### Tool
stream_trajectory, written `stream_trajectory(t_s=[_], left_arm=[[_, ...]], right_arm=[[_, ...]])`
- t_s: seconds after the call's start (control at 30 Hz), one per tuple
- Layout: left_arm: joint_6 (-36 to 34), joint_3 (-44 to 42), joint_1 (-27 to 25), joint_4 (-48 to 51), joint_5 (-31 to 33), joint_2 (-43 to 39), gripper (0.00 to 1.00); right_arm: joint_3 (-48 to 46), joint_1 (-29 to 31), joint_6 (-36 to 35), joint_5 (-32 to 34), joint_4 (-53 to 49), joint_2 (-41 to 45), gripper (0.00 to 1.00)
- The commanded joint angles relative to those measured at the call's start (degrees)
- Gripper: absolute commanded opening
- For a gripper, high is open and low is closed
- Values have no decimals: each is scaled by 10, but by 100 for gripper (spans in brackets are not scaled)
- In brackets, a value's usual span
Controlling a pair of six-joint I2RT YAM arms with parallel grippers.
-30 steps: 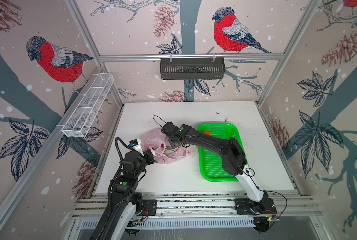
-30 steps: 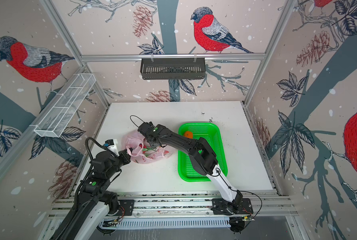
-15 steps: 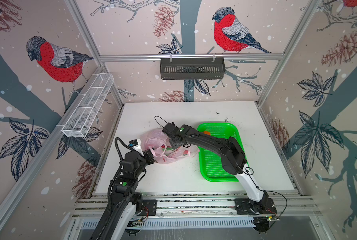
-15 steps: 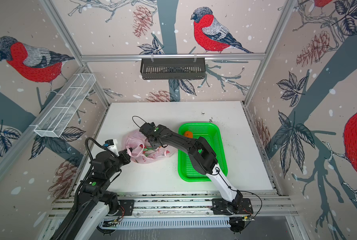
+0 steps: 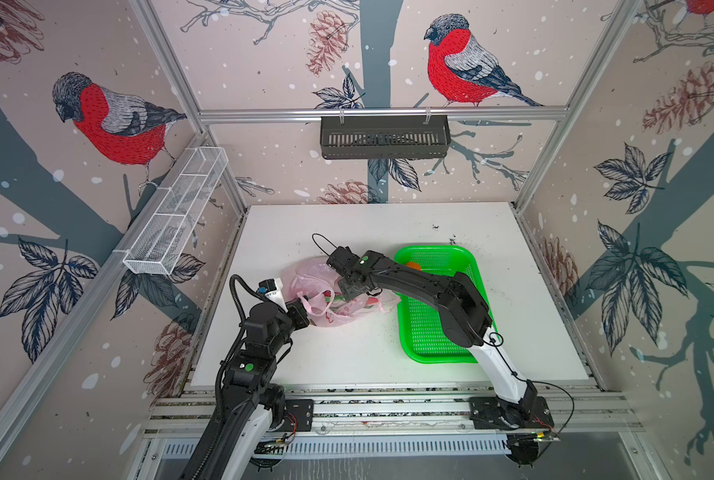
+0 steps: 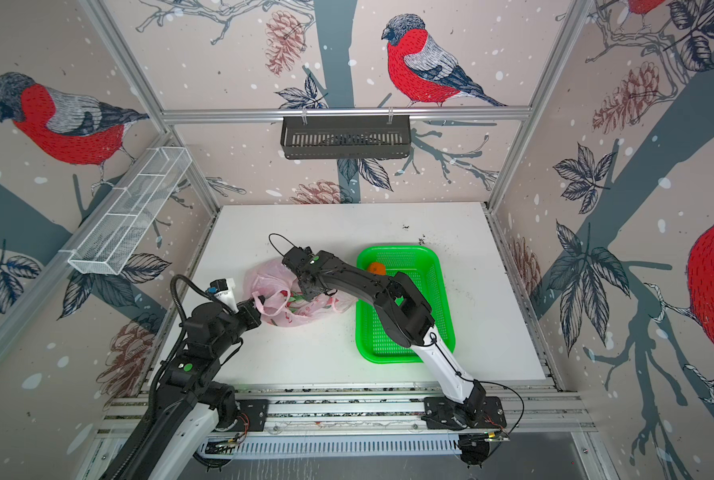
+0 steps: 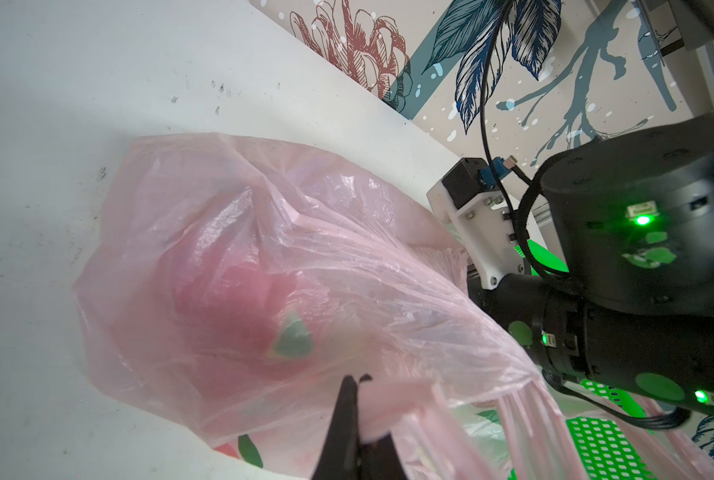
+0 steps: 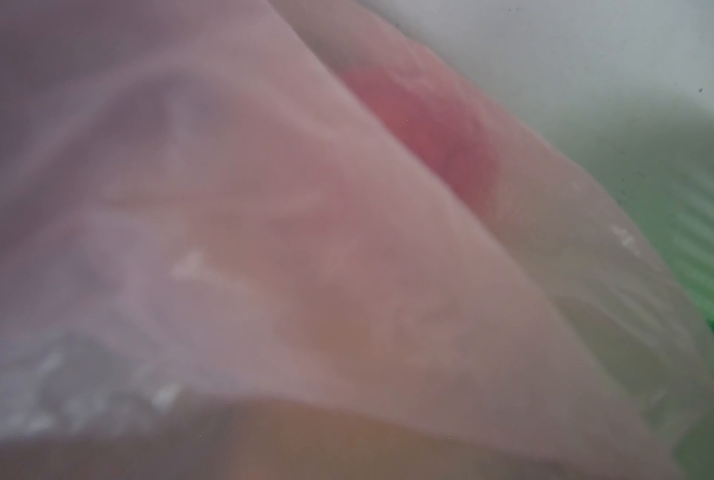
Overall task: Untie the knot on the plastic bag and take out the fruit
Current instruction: 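Push the right gripper deep into the pink bag toward the yellow fruit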
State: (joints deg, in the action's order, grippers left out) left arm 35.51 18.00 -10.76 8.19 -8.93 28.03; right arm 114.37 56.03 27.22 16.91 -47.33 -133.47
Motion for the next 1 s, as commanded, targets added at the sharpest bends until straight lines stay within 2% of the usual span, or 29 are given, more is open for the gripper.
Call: stream_trajectory(t_s=[0.0,0.27,0.63,0.97], left_arm=[[-7,-1,0,-15,1,0,0],[-7,-1,0,-15,1,1,0],[-7,-1,0,-16,1,2,0],[-6,0,0,-17,-2,3,0]], right_arm=[[0,-1,7,-4,11,-5,86],[-2,-4,8,-11,22,-7,82],[1,-1,5,-17,33,13,63],[2,10,4,-20,43,42,61]])
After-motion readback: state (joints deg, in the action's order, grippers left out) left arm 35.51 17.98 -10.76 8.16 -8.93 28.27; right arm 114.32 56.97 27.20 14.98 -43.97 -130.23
